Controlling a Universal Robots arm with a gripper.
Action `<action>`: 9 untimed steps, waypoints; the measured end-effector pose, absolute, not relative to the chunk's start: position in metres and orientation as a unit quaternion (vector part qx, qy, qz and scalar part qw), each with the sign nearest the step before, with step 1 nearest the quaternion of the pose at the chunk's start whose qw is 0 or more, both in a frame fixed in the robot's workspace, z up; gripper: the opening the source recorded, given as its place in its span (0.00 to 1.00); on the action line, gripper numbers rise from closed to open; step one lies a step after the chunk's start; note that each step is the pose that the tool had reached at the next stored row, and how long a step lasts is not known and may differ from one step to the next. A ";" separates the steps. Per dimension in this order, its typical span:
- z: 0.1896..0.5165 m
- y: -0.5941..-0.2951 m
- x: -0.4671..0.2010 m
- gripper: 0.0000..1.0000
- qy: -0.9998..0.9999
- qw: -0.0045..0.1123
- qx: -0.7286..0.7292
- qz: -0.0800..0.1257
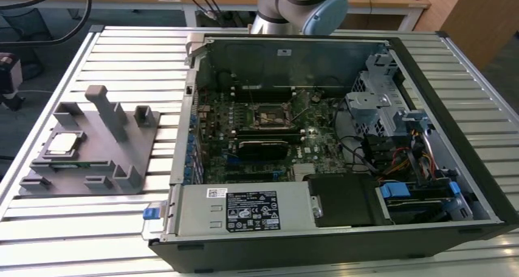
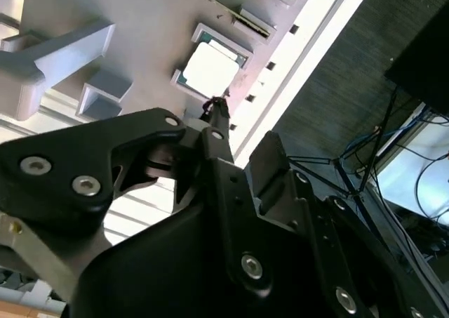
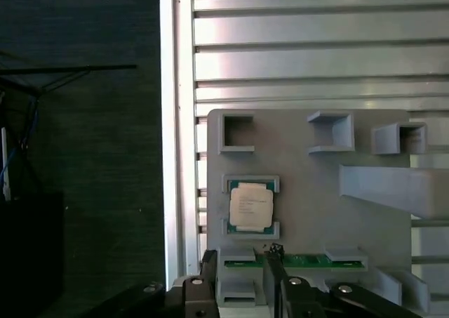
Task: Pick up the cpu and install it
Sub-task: 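Pick up the cpu and move it towards the insertion slot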
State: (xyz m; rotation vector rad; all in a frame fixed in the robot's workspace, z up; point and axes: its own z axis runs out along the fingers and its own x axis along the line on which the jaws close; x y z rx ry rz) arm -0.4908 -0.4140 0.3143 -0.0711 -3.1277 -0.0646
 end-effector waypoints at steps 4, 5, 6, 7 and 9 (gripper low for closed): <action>0.308 -0.414 -0.491 0.53 -1.000 0.005 -0.022 -0.020; 0.307 -0.414 -0.490 0.53 -1.000 0.005 -0.021 -0.020; 0.305 -0.414 -0.488 0.59 -1.000 0.005 -0.020 -0.020; 0.303 -0.414 -0.486 0.59 -1.000 0.005 -0.017 -0.020; 0.300 -0.414 -0.484 0.59 -1.000 0.005 -0.011 -0.020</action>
